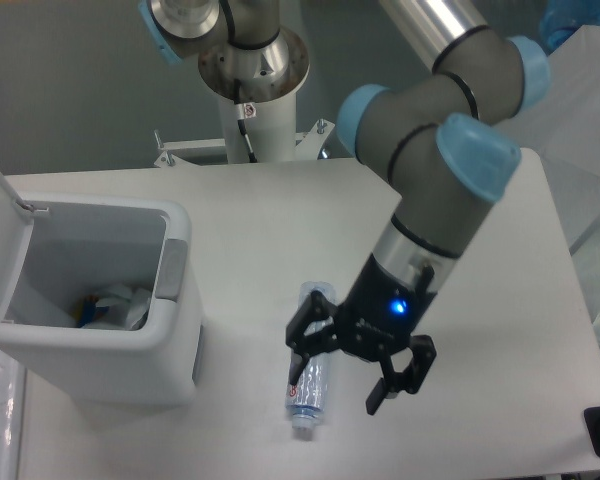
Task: Place the trash in the trash can
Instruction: 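Move the gripper over the clear plastic bottle and lower it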
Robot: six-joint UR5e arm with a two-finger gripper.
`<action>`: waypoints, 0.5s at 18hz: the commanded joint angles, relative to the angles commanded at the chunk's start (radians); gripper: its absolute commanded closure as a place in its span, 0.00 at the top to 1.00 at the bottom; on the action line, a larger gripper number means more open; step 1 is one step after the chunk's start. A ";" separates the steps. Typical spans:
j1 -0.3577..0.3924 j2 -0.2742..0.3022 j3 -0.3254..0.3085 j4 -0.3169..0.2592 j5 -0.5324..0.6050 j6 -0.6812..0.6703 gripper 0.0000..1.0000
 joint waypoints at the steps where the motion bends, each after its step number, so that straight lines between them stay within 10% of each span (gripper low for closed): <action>1: -0.012 -0.023 0.025 -0.029 0.041 0.002 1.00; 9: -0.074 -0.155 0.123 -0.134 0.229 -0.021 1.00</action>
